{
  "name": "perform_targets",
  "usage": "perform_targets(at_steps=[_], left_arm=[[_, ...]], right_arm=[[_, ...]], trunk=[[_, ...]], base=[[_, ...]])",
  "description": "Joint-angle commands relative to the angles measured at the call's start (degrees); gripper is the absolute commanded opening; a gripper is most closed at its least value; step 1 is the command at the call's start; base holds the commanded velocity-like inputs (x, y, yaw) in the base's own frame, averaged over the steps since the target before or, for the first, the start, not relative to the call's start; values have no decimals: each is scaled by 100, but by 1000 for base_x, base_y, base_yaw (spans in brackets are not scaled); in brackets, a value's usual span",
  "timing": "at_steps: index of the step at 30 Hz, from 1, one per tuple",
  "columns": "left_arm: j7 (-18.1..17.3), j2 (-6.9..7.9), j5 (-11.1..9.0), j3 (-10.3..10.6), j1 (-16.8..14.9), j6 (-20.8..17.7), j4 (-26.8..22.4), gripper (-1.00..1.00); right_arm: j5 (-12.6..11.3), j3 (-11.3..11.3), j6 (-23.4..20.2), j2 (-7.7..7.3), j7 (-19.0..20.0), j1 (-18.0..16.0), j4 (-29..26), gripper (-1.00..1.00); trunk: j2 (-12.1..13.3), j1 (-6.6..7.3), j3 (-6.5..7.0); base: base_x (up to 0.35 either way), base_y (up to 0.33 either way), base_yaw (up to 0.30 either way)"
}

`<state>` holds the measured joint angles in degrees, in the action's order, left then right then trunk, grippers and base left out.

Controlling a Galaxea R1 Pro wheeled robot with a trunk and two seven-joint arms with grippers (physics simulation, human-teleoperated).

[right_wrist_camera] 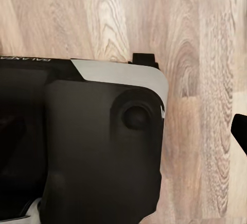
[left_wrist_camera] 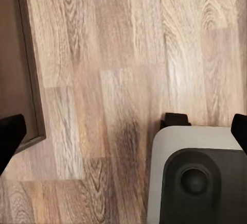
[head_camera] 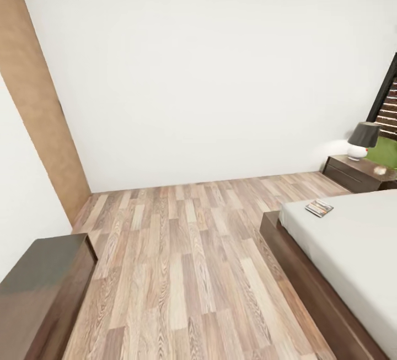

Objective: In the bedroom, move the book from the bed onto either nightstand, and place the two sandals side by side next to the bed.

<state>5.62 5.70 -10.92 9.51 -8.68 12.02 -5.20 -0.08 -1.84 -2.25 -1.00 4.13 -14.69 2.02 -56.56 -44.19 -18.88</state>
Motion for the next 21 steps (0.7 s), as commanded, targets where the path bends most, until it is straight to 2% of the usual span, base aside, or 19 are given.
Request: perform_targets(at_steps=[1, 12, 21], left_arm=[[18, 1, -51, 51, -2, 16, 1, 100], [18, -1, -51, 58, -2, 14, 1, 100], [16, 1, -51, 62, -2, 12, 1, 100]], right_arm=[[-1, -18, -7, 0, 18, -8, 9, 100], [-1, -18, -4, -1, 18, -8, 9, 100], [-1, -18, -4, -3, 18, -8, 9, 100]], trunk=[[-4, -4, -6], [-4, -4, -6], [-4, -4, -6]], base=[[333, 18, -137], [336, 11, -45], [338, 80, -5]])
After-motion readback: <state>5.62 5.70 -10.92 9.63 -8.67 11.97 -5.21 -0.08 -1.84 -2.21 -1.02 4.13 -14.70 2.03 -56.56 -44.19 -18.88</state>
